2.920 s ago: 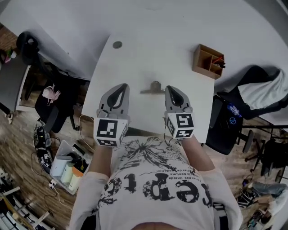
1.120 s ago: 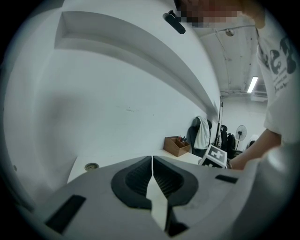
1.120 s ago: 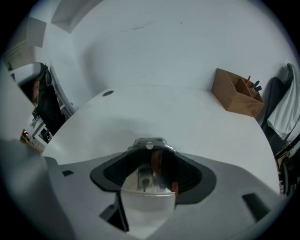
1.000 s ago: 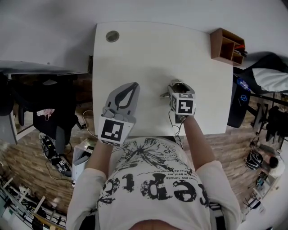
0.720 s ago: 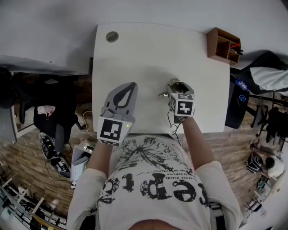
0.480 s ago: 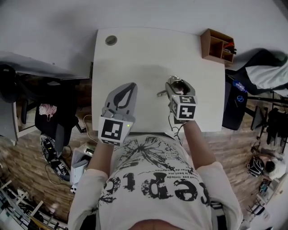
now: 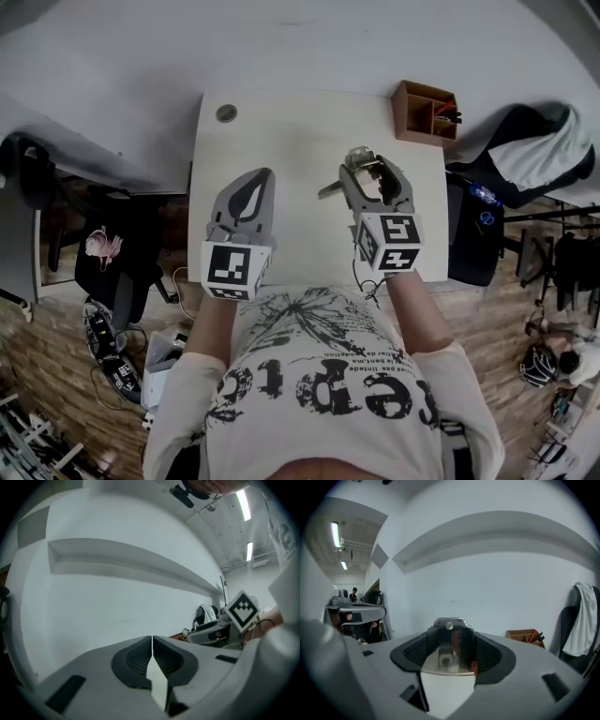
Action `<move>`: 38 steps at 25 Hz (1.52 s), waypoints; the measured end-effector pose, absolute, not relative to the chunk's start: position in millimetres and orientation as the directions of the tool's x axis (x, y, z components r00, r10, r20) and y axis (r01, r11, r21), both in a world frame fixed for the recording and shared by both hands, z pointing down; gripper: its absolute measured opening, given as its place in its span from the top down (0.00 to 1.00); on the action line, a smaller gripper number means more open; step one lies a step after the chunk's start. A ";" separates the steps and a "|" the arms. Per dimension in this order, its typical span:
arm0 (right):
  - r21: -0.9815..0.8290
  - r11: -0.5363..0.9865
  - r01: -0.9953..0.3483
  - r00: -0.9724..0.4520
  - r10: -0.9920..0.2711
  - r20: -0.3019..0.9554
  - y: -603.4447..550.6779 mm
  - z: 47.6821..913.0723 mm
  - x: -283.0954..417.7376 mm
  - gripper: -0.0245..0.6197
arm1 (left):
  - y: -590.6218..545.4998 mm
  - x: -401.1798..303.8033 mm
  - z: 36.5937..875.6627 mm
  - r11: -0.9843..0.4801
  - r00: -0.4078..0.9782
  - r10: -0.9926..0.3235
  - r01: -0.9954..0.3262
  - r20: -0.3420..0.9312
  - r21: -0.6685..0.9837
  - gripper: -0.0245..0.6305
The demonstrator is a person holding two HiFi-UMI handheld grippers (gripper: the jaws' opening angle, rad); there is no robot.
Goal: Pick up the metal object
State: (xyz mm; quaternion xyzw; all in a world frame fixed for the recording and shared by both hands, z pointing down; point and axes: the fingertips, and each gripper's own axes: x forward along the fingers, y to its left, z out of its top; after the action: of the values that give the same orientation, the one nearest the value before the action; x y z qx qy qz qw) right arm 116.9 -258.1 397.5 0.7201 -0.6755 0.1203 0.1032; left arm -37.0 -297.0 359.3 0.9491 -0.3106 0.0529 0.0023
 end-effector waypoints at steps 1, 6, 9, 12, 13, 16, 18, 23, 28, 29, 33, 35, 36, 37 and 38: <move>-0.011 -0.058 -0.998 0.052 -0.959 0.279 -255.4 385.7 116.1 0.53 | -294.8 -35.7 353.3 -0.807 0.803 -0.590 -0.589 0.090 -0.036 0.95; 0.012 -0.024 -1.000 0.025 -0.990 0.141 -242.2 343.0 114.4 0.53 | -289.9 -32.1 332.5 -0.796 0.795 -0.604 -0.601 0.044 -0.068 0.95; 0.011 -0.028 -1.000 0.029 -0.995 0.096 -232.7 331.1 118.2 0.53 | -285.9 -28.2 322.2 -0.794 0.795 -0.606 -0.603 0.029 -0.074 0.95; 0.007 -0.040 -0.999 0.040 -0.998 0.058 -225.3 322.5 123.5 0.53 | -284.5 -27.6 315.2 -0.788 0.789 -0.614 -0.611 0.017 -0.084 0.95; 0.010 -0.040 -0.999 0.040 -0.998 0.050 -224.3 320.5 124.8 0.53 | -284.9 -27.6 313.3 -0.784 0.786 -0.618 -0.614 0.014 -0.086 0.95; 0.024 -0.034 -0.999 0.035 -0.999 0.042 -222.1 319.2 128.4 0.53 | -284.9 -25.8 310.0 -0.778 0.781 -0.625 -0.622 0.008 -0.091 0.95; 0.031 -0.032 -0.999 0.034 -0.998 0.046 -220.1 321.9 131.2 0.53 | -283.8 -23.2 309.9 -0.776 0.779 -0.627 -0.623 0.008 -0.095 0.95; 0.050 -0.020 -0.999 0.023 -0.998 0.058 -215.9 325.8 131.1 0.53 | -281.5 -19.9 309.3 -0.771 0.773 -0.634 -0.629 0.017 -0.097 0.95; 0.047 -0.007 -0.999 0.009 -0.999 0.050 -215.5 323.6 132.1 0.53 | -279.8 -13.3 306.5 -0.772 0.775 -0.632 -0.627 0.017 -0.102 0.95; 0.044 -0.006 -0.999 0.008 -0.999 0.050 -215.7 323.8 132.7 0.53 | -279.4 -11.8 306.4 -0.773 0.776 -0.631 -0.626 0.018 -0.102 0.95; 0.038 -0.003 -0.999 0.005 -0.998 0.057 -216.9 325.2 135.8 0.53 | -278.1 -5.6 307.7 -0.779 0.781 -0.624 -0.619 0.023 -0.099 0.95; 0.036 -0.005 -0.999 0.007 -0.998 0.062 -217.6 326.6 137.4 0.53 | -278.1 -3.3 309.4 -0.781 0.783 -0.622 -0.617 0.027 -0.098 0.95; 0.033 -0.006 -0.999 0.008 -0.998 0.065 -217.8 327.4 138.1 0.53 | -278.3 -2.4 310.5 -0.781 0.783 -0.621 -0.617 0.029 -0.096 0.95; 0.032 -0.006 -0.999 0.008 -0.998 0.067 -218.1 328.2 138.6 0.53 | -278.7 -1.6 311.5 -0.782 0.783 -0.621 -0.617 0.031 -0.094 0.95; 0.031 -0.006 -1.000 0.008 -0.998 0.068 -218.4 328.9 138.7 0.53 | -279.1 -1.0 312.6 -0.782 0.783 -0.621 -0.617 0.033 -0.092 0.95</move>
State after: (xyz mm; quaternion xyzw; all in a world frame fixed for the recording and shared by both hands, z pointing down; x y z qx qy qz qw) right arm 138.7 -218.4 328.9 0.7092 -0.7040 0.0133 0.0348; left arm -1.0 -279.1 312.6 0.9434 -0.3280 0.0308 -0.0379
